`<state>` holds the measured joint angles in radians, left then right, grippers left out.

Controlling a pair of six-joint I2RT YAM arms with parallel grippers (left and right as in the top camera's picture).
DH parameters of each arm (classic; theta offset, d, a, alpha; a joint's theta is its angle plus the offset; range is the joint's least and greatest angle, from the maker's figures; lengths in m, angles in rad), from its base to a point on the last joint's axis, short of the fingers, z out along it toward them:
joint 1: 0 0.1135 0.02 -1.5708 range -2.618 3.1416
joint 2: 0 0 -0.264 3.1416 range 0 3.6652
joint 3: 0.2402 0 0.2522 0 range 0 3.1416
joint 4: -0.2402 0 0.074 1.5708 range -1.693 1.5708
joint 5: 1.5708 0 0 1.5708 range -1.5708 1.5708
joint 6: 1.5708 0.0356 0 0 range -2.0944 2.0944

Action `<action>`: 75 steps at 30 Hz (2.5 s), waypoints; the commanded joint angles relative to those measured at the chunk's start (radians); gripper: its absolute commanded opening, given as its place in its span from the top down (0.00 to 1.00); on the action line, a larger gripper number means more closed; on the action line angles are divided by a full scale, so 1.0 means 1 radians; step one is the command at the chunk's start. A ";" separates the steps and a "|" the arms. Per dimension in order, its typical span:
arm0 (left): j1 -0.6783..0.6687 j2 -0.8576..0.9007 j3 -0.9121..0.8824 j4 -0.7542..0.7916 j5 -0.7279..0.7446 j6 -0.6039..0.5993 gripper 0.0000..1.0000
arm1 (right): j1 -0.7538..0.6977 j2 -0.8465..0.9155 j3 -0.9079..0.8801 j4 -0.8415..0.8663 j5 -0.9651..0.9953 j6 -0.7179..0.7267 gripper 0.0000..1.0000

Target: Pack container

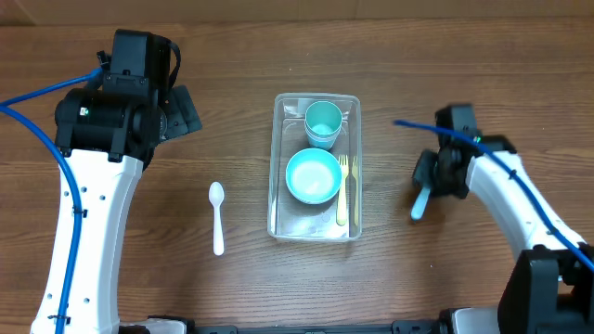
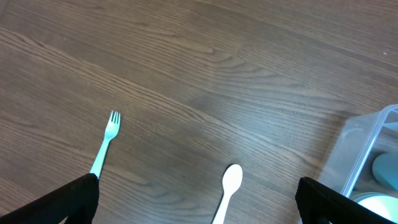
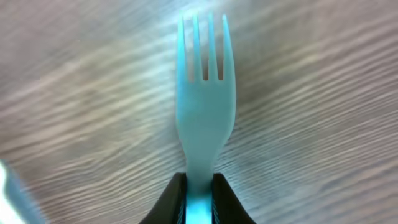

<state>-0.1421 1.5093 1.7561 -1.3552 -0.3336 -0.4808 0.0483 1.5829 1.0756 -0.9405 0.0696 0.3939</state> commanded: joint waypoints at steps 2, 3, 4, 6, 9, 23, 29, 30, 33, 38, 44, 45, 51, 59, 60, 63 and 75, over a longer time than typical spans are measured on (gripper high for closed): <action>0.004 -0.005 0.021 0.002 -0.010 -0.021 0.00 | 0.003 0.000 0.207 -0.108 -0.002 -0.047 0.90; 0.004 -0.005 0.021 0.002 -0.010 -0.021 0.00 | 0.003 0.000 0.246 -0.134 -0.029 -0.064 0.90; 0.004 -0.005 0.021 0.002 -0.010 -0.021 0.00 | 0.003 0.000 0.284 -0.161 -0.059 -0.082 0.90; 0.004 -0.005 0.021 0.002 -0.010 -0.021 0.00 | 0.015 0.000 0.369 -0.230 -0.111 -0.104 0.90; 0.004 -0.005 0.021 0.002 -0.010 -0.021 0.00 | 0.056 -0.001 0.417 -0.280 -0.117 -0.108 0.90; 0.004 -0.005 0.021 0.002 -0.010 -0.021 0.00 | 0.395 -0.001 0.418 -0.314 -0.116 -0.091 0.90; 0.004 -0.005 0.021 0.002 -0.010 -0.021 0.00 | 0.502 0.000 0.404 -0.297 -0.083 -0.053 0.90; 0.004 -0.005 0.021 0.002 -0.010 -0.021 0.00 | 0.511 0.000 0.402 -0.294 -0.069 -0.040 0.90; 0.004 -0.005 0.021 0.002 -0.010 -0.021 0.00 | 0.525 0.001 0.393 -0.282 -0.060 -0.026 0.90; 0.004 -0.005 0.021 0.002 -0.010 -0.021 0.00 | 0.526 0.001 0.334 -0.238 -0.060 -0.027 0.90; 0.004 -0.005 0.021 0.002 -0.010 -0.021 0.00 | 0.525 0.001 0.272 -0.166 -0.044 -0.018 0.89; 0.004 -0.005 0.021 0.002 -0.010 -0.021 0.00 | 0.523 0.001 0.266 -0.159 -0.039 0.000 0.89; 0.004 -0.005 0.021 0.002 -0.010 -0.021 0.00 | 0.521 0.002 0.259 -0.134 -0.031 0.014 0.89; 0.004 -0.005 0.021 0.002 -0.010 -0.021 0.00 | 0.513 0.002 0.259 -0.137 0.009 0.029 0.89; 0.004 -0.005 0.021 0.002 -0.010 -0.021 0.00 | 0.511 0.002 0.259 -0.138 0.008 0.029 0.89; 0.004 -0.005 0.021 0.002 -0.010 -0.021 0.00 | 0.504 0.002 0.259 -0.139 0.008 0.029 0.73; 0.004 -0.005 0.021 0.002 -0.010 -0.021 0.00 | 0.452 0.001 0.271 -0.144 0.008 0.022 0.30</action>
<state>-0.1421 1.5093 1.7565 -1.3552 -0.3336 -0.4808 0.5228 1.5864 1.3380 -1.0851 0.0605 0.4175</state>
